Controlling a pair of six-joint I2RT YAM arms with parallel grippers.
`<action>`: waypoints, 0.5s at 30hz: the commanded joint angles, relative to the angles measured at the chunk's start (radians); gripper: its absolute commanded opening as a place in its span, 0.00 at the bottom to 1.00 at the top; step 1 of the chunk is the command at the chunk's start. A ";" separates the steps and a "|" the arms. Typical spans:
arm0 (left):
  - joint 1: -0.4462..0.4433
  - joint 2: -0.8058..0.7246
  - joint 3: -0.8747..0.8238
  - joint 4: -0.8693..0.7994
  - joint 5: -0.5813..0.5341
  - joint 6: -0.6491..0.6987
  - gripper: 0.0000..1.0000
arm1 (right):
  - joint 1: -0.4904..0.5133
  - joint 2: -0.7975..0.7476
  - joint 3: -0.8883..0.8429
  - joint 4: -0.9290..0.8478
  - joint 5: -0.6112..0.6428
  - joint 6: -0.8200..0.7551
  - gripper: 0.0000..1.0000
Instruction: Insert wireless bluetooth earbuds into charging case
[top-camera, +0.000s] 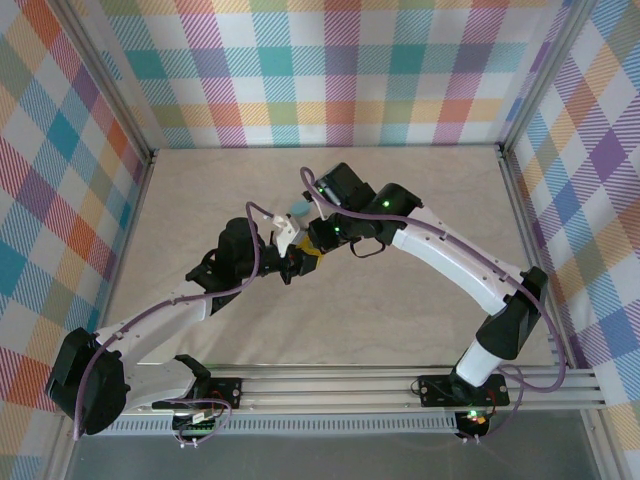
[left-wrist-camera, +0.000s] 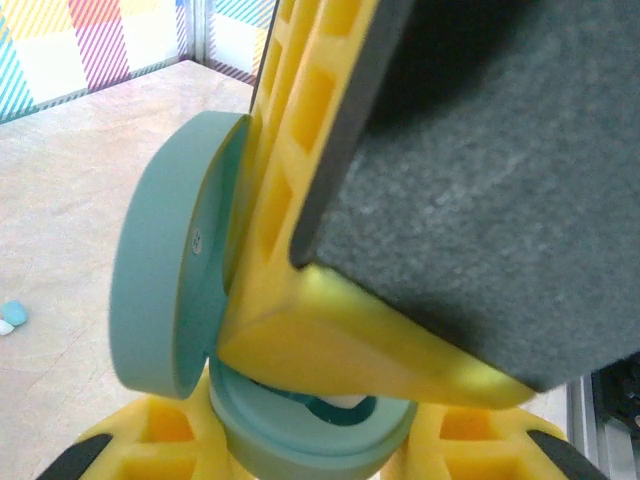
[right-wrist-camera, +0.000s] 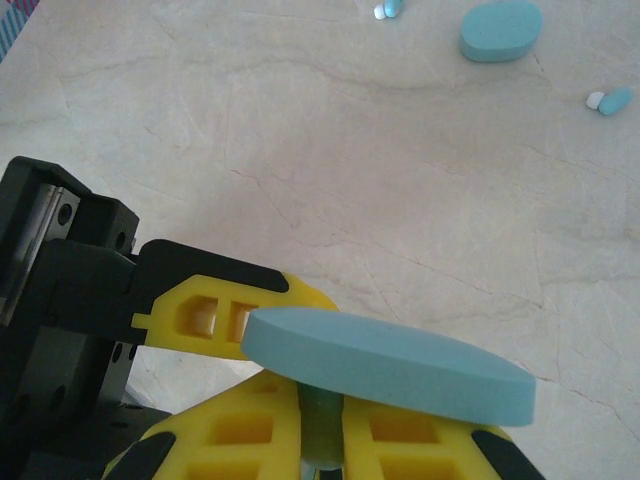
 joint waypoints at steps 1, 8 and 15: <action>-0.008 -0.034 0.021 0.062 0.025 -0.005 0.00 | -0.004 0.000 0.001 -0.021 0.053 0.003 0.15; -0.009 -0.035 0.016 0.061 0.020 -0.003 0.00 | -0.004 -0.024 -0.004 -0.016 0.022 0.012 0.33; -0.008 -0.032 0.013 0.065 0.020 -0.007 0.00 | -0.006 -0.063 -0.017 0.005 -0.003 0.030 0.34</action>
